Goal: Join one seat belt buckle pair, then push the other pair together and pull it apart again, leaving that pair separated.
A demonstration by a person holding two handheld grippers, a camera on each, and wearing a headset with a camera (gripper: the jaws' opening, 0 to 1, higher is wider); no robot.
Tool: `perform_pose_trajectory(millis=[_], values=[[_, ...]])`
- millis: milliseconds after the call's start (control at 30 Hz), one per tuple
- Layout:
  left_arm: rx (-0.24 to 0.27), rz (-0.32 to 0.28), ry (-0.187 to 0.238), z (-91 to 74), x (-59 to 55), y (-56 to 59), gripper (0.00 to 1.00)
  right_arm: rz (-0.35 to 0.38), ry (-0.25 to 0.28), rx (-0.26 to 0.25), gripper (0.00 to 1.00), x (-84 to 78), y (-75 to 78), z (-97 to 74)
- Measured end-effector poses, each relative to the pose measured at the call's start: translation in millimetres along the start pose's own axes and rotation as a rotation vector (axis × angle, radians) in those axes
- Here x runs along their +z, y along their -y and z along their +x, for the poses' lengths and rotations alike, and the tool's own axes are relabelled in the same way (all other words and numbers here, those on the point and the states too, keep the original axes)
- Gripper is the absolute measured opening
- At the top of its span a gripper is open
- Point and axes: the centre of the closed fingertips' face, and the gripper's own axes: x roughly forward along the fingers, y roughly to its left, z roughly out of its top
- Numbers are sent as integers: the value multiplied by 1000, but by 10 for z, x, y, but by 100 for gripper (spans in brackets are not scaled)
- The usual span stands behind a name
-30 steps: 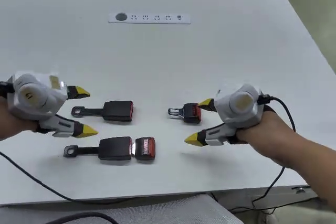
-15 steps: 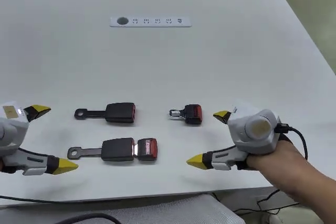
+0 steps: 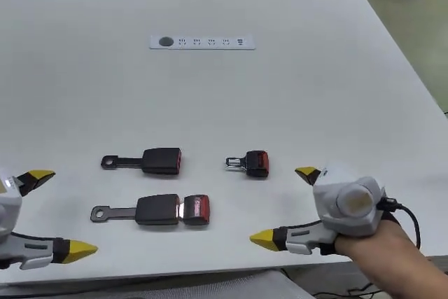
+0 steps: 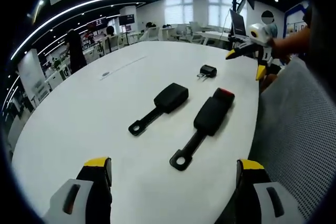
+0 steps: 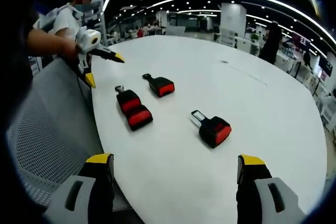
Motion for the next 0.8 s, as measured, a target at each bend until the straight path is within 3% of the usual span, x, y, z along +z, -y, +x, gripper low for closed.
perform_pose_trajectory(millis=[167,300,333,533,667,800], values=[[16,2,21,-14,13,-19,100,11,13,-3,99,80,-93,70],[2,22,16,-7,9,53,100,-18,51,-17,99,208,-137,81],[1,19,12,-13,32,120,100,-31,56,-20,99,223,-145,80],[12,19,23,-35,53,114,100,-34,49,-22,99,194,-87,82],[-11,37,5,-25,71,237,100,-32,51,-30,99,199,-58,46],[-35,19,8,-23,64,313,100,-56,22,-29,99,125,-55,29]])
